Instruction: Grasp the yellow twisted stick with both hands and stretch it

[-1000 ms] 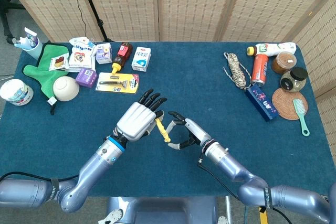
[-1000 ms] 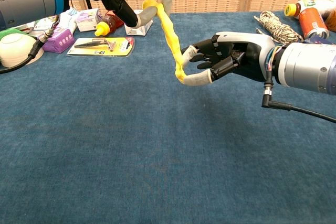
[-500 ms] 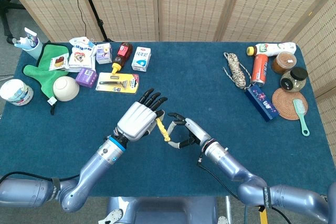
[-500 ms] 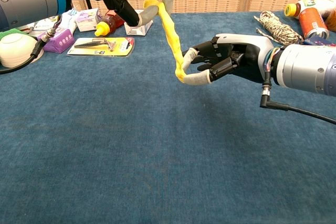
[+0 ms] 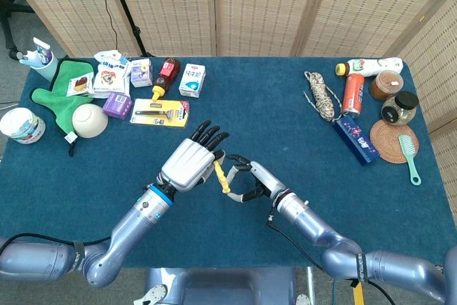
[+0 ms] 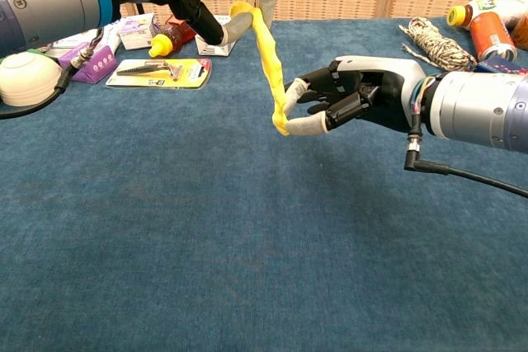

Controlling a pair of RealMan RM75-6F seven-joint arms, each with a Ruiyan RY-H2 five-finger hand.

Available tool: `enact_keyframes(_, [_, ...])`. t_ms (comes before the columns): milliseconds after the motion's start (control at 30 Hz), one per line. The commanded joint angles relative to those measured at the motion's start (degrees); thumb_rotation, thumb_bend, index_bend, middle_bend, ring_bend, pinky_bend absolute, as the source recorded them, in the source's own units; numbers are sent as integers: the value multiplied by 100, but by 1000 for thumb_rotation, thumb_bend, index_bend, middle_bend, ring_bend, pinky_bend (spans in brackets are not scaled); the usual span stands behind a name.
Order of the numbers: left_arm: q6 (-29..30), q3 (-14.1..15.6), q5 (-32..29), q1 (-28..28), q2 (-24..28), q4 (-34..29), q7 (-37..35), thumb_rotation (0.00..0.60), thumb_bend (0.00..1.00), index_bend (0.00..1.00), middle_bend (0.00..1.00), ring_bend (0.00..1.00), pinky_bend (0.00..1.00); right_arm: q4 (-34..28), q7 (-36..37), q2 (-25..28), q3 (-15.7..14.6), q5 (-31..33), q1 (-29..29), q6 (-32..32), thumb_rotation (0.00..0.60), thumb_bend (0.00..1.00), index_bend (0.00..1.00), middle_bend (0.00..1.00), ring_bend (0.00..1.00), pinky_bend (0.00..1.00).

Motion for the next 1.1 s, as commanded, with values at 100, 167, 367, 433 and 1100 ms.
enact_keyframes(100, [-14, -4, -15, -17, -22, 12, 3, 600, 557, 726, 170, 85, 0, 15, 22, -1, 8, 0, 8, -36, 600, 301, 474, 87, 0, 0])
enact_keyframes(167, [-19, -6, -19, -27, -31, 12, 7, 600, 557, 726, 170, 85, 0, 33, 42, -11, 15, -5, 8, -44, 600, 302, 463, 83, 0, 0])
enact_keyframes(367, [0, -30, -33, -57, -72, 47, 41, 600, 557, 726, 170, 85, 0, 64, 120, -7, 10, -62, -14, -66, 600, 302, 448, 80, 0, 0])
enact_keyframes(433, [5, -39, -42, -66, -82, 61, 50, 600, 557, 726, 170, 85, 0, 61, 146, 2, 7, -90, -19, -79, 600, 302, 445, 79, 0, 0])
enact_keyframes(1100, [76, -58, -49, -89, -117, 67, 83, 600, 557, 726, 170, 85, 0, 94, 247, -4, 11, -77, -39, -105, 600, 304, 471, 97, 0, 0])
